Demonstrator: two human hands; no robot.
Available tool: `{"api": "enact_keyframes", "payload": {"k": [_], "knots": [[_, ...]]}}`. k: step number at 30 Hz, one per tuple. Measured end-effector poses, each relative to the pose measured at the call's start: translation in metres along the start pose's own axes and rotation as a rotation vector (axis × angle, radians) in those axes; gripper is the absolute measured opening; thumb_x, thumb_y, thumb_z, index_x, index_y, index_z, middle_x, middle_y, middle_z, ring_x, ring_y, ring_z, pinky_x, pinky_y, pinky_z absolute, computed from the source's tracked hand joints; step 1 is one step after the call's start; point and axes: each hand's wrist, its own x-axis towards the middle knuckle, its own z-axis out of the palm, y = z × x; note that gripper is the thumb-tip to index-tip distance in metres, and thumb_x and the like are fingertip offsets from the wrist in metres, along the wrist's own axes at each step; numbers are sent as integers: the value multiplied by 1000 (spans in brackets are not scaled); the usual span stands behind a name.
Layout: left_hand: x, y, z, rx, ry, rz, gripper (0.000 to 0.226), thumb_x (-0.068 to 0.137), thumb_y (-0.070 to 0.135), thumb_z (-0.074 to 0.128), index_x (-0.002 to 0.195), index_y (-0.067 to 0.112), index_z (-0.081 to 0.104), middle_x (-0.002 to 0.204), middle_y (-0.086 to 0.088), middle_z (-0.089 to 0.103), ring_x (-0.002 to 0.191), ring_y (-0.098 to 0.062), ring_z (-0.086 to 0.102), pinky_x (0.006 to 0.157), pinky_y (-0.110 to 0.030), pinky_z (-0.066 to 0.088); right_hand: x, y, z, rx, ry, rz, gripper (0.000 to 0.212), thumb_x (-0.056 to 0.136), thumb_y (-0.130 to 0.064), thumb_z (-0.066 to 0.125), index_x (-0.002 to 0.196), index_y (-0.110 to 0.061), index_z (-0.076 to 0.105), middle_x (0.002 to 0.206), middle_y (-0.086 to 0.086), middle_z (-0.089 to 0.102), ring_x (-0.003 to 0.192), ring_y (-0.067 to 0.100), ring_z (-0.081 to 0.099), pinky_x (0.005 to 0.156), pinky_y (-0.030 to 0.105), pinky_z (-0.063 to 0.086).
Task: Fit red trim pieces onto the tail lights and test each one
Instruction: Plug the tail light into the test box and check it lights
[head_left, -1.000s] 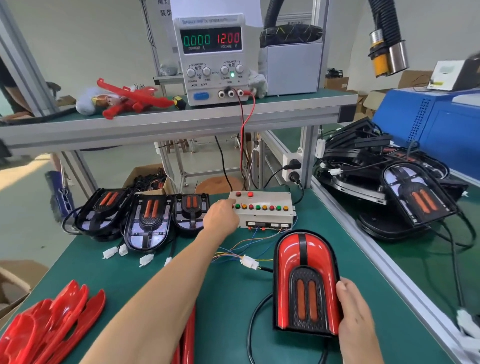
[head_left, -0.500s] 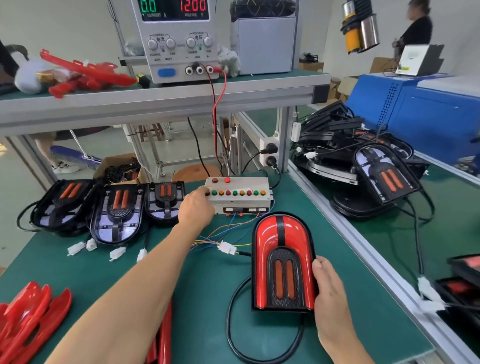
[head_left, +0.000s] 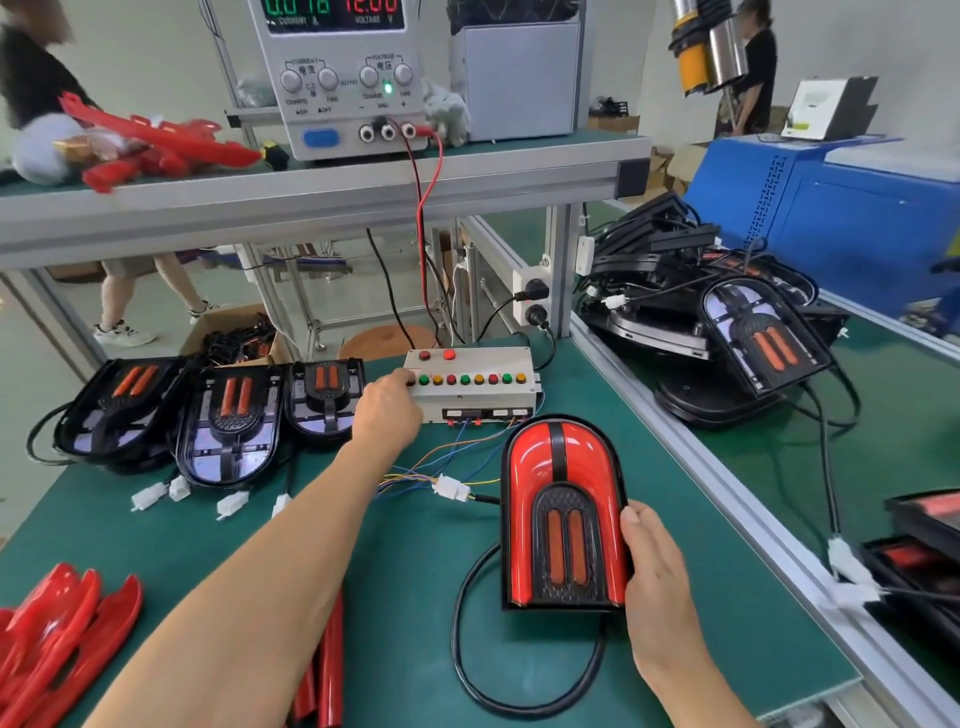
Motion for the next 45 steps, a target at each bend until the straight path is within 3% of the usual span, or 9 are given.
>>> {"api": "enact_keyframes", "payload": {"k": [6,13,19,23,26,32,36,42,45], "knots": [[3,-1,-3,35,-31,8,52,87,-7,50,134,10,63,122,-20,67,107,-37,62,86,-41,52,0,2,-1,-9,6,48,42,93,-60,38,104,-31,66,105,0,68,112,30,61,104,59,46],[3,3,0,68,-57,42,59,85,-5,49,142,12,48,118,-22,63,106,-40,60,78,-40,47,2,3,0,27,-14,-17,37,111,-32,38,92,-28,69,87,2,71,82,17,69,71,26,55],[2,1,6,228,-158,186,72,90,-1,45,154,30,31,132,-25,47,118,-42,47,100,-47,42,1,2,1,2,1,-26,36,112,-31,37,94,-30,68,90,-1,71,90,22,67,83,39,55],[2,2,7,278,-178,177,68,94,3,44,154,31,32,136,-25,43,121,-42,44,103,-46,39,-1,1,1,1,6,-6,35,111,-36,37,93,-33,67,88,-3,69,88,19,65,84,40,51],[5,6,6,276,-185,162,65,95,5,44,154,30,34,137,-25,44,122,-41,44,105,-46,38,0,1,0,10,12,-2,34,110,-36,39,90,-27,65,86,3,65,90,31,60,89,49,48],[1,1,5,260,-199,158,68,94,5,46,155,31,32,141,-25,40,125,-42,42,108,-47,37,1,1,1,20,-2,-4,35,111,-31,38,94,-28,68,91,3,70,91,24,67,87,47,54],[1,4,3,274,-211,165,67,95,5,45,155,30,32,139,-25,42,124,-41,42,107,-46,36,0,0,1,15,19,-16,36,111,-27,39,91,-32,67,86,-5,68,81,7,62,80,32,47],[2,4,3,262,-207,149,67,94,3,44,154,32,37,137,-22,42,124,-41,41,107,-47,39,-1,-4,3,54,11,-14,31,104,-40,42,89,-25,65,90,14,65,85,32,59,92,59,48],[-3,13,4,320,-138,132,62,93,8,48,150,30,42,137,-20,37,125,-39,36,104,-45,40,0,-3,3,72,12,-7,32,99,-46,44,94,-26,67,93,12,68,94,38,62,96,61,47]]}}
